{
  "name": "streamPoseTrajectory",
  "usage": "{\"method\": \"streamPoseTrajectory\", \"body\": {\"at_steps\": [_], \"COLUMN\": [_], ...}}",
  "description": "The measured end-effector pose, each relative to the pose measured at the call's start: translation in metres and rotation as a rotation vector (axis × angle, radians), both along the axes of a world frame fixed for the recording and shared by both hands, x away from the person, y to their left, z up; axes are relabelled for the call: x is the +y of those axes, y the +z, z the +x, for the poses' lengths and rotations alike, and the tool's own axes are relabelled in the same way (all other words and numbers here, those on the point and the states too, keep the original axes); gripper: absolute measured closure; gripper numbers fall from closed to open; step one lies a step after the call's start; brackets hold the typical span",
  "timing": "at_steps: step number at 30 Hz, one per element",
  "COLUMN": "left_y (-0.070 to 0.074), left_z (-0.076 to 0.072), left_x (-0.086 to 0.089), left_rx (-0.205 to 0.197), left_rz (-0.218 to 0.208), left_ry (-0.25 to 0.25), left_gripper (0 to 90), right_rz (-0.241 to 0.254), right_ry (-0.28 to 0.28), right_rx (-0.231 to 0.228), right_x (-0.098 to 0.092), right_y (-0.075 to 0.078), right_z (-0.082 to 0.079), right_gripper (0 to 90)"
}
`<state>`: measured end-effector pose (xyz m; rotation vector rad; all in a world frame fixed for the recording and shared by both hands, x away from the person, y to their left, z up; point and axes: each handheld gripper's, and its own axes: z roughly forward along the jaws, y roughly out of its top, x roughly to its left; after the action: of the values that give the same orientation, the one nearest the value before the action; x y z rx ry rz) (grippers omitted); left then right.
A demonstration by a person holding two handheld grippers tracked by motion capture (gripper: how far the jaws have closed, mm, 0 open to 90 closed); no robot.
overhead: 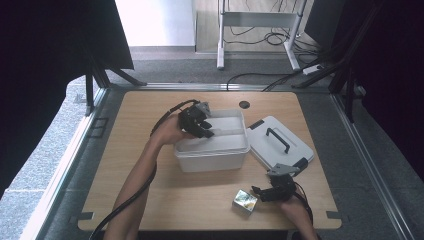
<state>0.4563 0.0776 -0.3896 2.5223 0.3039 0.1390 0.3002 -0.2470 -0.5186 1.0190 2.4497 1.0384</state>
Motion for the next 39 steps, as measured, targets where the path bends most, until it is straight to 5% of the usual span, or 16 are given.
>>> {"method": "streamPoseTrajectory", "body": {"at_steps": [6, 19, 24, 33, 39], "left_y": [0.002, 0.017, 0.040, 0.050, 0.055], "left_z": [0.001, 0.001, -0.003, -0.009, -0.014], "left_x": [-0.005, -0.007, -0.003, 0.012, 0.036], "left_rx": [-0.011, -0.059, -0.078, -0.063, -0.054], "left_rz": [0.023, -0.006, -0.039, -0.059, -0.069], "left_ry": [-0.085, -0.136, -0.082, 0.015, 0.109], "left_gripper": [85.9, 89.2, 89.1, 89.1, 89.1], "right_rz": [0.000, 0.002, 0.005, 0.004, 0.004], "right_ry": [-0.001, -0.004, -0.007, -0.004, -0.004], "right_rx": [0.000, -0.001, -0.003, -0.010, -0.009], "right_x": [0.000, 0.000, 0.000, -0.001, -0.001], "right_y": [0.000, 0.000, 0.000, 0.000, 0.000], "right_z": [0.000, 0.000, 0.000, 0.000, 0.000], "right_gripper": [11.6, 12.4, 12.5, 13.0, 13.2]}}
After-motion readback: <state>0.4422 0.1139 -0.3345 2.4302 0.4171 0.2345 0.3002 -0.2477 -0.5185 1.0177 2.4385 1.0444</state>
